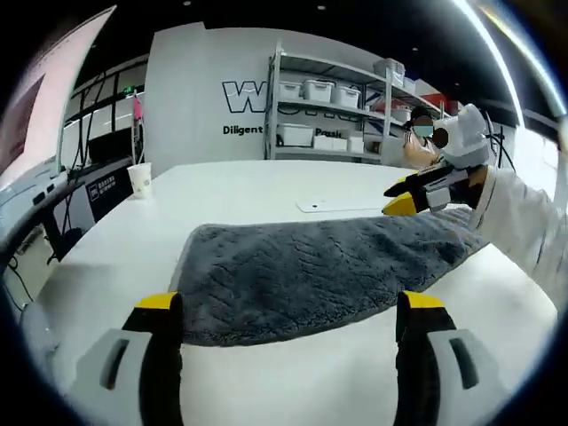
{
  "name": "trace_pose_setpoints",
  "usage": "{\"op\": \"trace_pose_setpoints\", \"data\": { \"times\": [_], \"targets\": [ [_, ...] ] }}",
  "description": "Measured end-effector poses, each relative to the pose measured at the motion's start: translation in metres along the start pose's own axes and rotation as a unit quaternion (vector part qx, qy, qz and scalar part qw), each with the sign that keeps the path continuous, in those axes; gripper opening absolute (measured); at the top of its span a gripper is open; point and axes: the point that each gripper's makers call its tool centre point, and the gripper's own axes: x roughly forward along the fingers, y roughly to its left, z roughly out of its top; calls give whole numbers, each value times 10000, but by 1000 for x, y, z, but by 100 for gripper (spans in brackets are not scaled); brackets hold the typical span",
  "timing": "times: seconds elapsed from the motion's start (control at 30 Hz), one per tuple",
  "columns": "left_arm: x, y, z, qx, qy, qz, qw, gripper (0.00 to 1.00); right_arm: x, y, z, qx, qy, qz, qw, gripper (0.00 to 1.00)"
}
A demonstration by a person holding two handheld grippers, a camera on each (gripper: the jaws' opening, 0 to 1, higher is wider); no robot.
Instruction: Open the folded towel by lifting each exposed corner and separating the folded layers until the towel lies flat within the target outline without major curled edges
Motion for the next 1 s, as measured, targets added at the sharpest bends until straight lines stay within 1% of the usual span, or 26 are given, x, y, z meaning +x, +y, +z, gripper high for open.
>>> {"op": "trace_pose_setpoints", "data": {
  "times": [0.03, 0.17, 0.27, 0.37, 0.43, 0.47, 0.53, 0.6, 0.67, 0.73, 0.8, 0.87, 0.93, 1.0],
  "targets": [
    [0, 1, 0, -16, -1, 6, 10000, 99, 6, 2, -3, 74, 61, 62, 9999, 30],
    [0, 2, -1, -44, 1, 21, 10000, 99, 23, 4, -16, 124, 317, 120, 9993, 25],
    [1, 2, -2, -49, 22, 16, 10000, 99, 29, 6, -23, 199, 412, 150, 9988, 16],
    [1, 2, -2, -49, 20, 25, 10000, 99, 30, 7, -25, 216, 418, 169, 9988, 13],
    [1, 2, -3, -57, 25, 28, 10000, 99, 27, 9, -25, 58, 418, 195, 9989, 8],
    [1, 2, -4, -53, 35, 36, 10000, 99, 25, 11, -25, -53, 398, 228, 9989, 0],
    [1, 3, -4, -58, 34, 43, 10000, 99, 23, 9, -23, -281, 369, 168, 9988, 0],
    [1, 3, -4, -73, 31, 47, 10000, 99, 21, 12, -24, -396, 408, 157, 9983, 0],
    [0, 4, -5, -81, 36, 59, 9999, 99, 19, 16, -23, -681, 443, 126, 9966, 0],
    [0, 4, -5, -91, 35, 69, 9999, 99, 18, 17, -24, -763, 464, 102, 9960, 0],
    [0, 5, -5, -102, 27, 73, 9999, 99, 13, 18, -20, -756, 368, 56, 9964, 0],
    [-1, 5, -5, -106, 27, 77, 9999, 99, 6, 17, -12, -817, 153, -44, 9965, 0],
    [-1, 5, -4, -112, 27, 81, 9999, 99, 0, 19, -7, -1003, 43, -103, 9949, 0],
    [-1, 5, -5, -118, 26, 87, 9999, 99, -9, 19, -1, -1360, -72, -258, 9903, 0]
  ]
}}
